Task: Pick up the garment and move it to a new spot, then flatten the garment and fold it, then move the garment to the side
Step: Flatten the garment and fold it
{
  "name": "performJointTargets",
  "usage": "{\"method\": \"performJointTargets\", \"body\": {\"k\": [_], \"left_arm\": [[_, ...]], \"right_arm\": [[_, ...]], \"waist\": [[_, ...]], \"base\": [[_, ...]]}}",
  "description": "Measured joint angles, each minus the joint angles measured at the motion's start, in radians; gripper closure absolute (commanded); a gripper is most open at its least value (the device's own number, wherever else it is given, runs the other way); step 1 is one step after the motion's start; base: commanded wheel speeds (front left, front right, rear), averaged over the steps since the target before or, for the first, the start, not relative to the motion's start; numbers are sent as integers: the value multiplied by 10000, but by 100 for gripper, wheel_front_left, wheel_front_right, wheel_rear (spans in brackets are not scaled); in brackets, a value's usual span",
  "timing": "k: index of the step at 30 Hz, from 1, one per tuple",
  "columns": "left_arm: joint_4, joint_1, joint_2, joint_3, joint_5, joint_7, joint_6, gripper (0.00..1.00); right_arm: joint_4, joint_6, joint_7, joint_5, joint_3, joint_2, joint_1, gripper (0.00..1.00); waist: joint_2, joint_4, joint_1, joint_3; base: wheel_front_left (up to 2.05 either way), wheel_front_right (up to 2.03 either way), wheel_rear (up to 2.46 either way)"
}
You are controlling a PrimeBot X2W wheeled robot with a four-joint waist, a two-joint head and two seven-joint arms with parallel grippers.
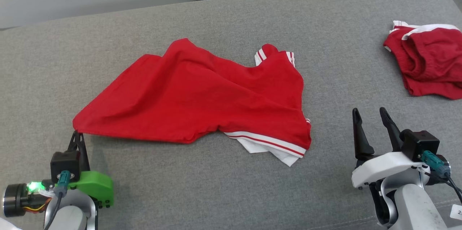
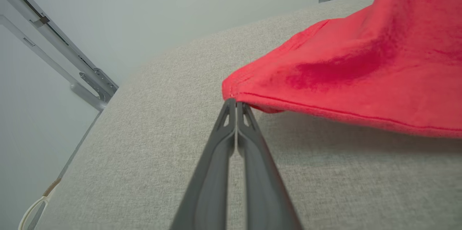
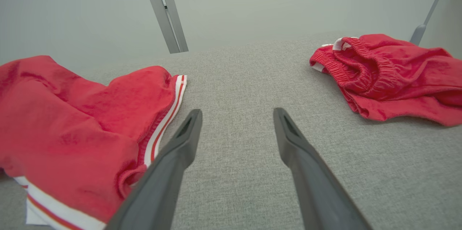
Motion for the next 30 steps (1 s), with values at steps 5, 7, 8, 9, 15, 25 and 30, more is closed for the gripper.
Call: {"method": "performJointTargets", "body": {"k": [5, 7, 8, 9, 15, 25, 30], "left_arm": [[-652, 765, 140, -69, -77, 441, 207, 100], [-704, 967, 13, -65, -242, 562, 295, 100], [-662, 1034, -73, -58, -326, 575, 305, 93], [-596, 1087, -132, -36, -385, 570, 334, 59], [134, 1266, -380, 387, -742, 192, 472, 0], [-694, 1459, -727, 972, -819, -165, 125, 0], [-1664, 1486, -1170, 1005, -385, -176, 12, 0]], "right_arm": [[8, 0, -4, 2, 2, 0, 5, 0], [35, 0, -4, 4, 6, -2, 5, 0], [52, 0, -4, 4, 12, -2, 4, 0], [65, 0, -6, 6, 19, -2, 0, 0], [117, 0, -35, 10, -42, -2, -9, 0], [151, 0, -79, -4, -142, -2, 18, 0], [209, 0, -79, 13, 79, -8, 46, 0]], "waist": [[0, 109, 0, -41], [0, 107, 0, -39], [0, 99, 0, -36], [0, 90, 0, -34], [0, 48, 0, -51], [0, 231, 0, -268], [0, 327, 0, -425]], "base": [[0, 0, 0], [0, 0, 0], [0, 0, 0], [0, 0, 0], [0, 0, 0], [0, 0, 0], [0, 0, 0]]}}
